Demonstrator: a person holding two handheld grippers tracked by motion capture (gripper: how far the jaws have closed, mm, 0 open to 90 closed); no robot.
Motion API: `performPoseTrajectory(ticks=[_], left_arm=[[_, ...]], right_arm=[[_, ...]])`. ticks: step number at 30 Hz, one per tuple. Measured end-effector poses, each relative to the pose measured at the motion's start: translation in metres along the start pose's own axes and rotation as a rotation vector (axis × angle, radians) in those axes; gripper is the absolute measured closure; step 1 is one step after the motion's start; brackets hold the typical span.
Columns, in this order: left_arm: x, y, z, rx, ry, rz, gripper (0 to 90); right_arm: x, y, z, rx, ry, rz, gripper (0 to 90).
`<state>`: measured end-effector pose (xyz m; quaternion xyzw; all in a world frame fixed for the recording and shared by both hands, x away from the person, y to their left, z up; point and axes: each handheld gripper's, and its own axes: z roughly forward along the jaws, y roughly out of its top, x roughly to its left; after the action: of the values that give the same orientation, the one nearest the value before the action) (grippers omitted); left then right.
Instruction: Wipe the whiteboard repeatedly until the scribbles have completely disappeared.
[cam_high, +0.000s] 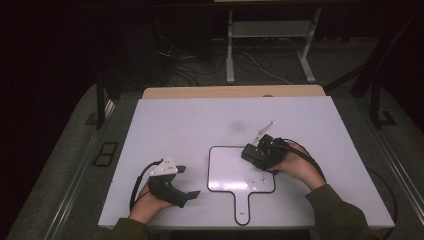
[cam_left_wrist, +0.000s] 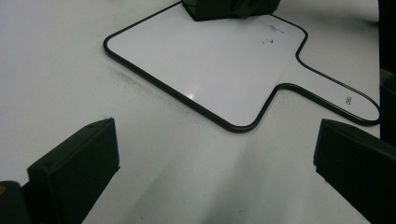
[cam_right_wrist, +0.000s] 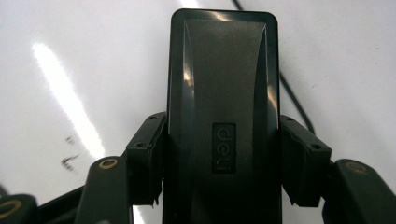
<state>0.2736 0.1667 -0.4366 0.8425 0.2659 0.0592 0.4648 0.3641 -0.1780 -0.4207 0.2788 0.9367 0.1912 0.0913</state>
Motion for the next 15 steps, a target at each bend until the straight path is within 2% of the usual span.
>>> performPoseTrajectory(ticks=[9,15], left_arm=[[0.000,0.000,0.000,-0.002,-0.002,0.000,0.0],[-0.001,0.000,0.001,-0.001,-0.001,0.000,0.0]], right_arm=[[0.020,-0.012,-0.008,0.013,0.008,-0.049,38.6],[0.040,-0.023,-0.014,0.019,0.028,-0.077,38.6]])
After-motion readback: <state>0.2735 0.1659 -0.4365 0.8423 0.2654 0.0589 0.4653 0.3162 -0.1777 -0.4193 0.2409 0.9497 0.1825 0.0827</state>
